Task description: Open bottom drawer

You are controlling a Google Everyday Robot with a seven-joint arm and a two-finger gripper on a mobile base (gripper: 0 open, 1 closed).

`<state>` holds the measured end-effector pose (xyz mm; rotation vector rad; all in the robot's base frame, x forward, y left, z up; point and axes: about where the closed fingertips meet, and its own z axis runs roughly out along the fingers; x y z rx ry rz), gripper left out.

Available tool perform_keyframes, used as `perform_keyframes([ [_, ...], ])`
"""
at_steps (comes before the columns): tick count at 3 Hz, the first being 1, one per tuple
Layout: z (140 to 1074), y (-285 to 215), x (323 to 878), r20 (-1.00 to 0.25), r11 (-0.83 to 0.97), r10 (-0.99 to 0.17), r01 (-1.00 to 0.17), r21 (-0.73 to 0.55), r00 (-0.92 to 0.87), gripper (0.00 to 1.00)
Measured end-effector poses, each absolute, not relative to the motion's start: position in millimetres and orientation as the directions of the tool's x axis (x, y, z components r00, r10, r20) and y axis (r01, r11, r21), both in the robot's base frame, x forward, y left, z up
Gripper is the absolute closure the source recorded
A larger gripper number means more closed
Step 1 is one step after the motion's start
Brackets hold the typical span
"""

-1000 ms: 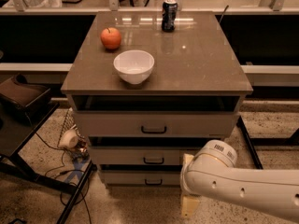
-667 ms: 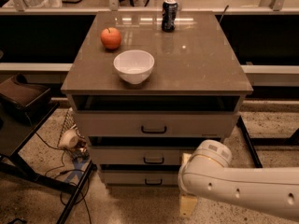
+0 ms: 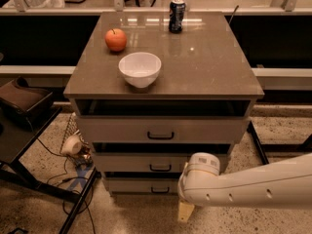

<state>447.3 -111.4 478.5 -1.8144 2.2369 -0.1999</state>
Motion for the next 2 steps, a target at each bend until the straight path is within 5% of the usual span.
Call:
perform_keyframes([
  [2,394,-120,476,-0.150,0.235,-0.969,-0.929,-0.285,-0.199,0.00],
])
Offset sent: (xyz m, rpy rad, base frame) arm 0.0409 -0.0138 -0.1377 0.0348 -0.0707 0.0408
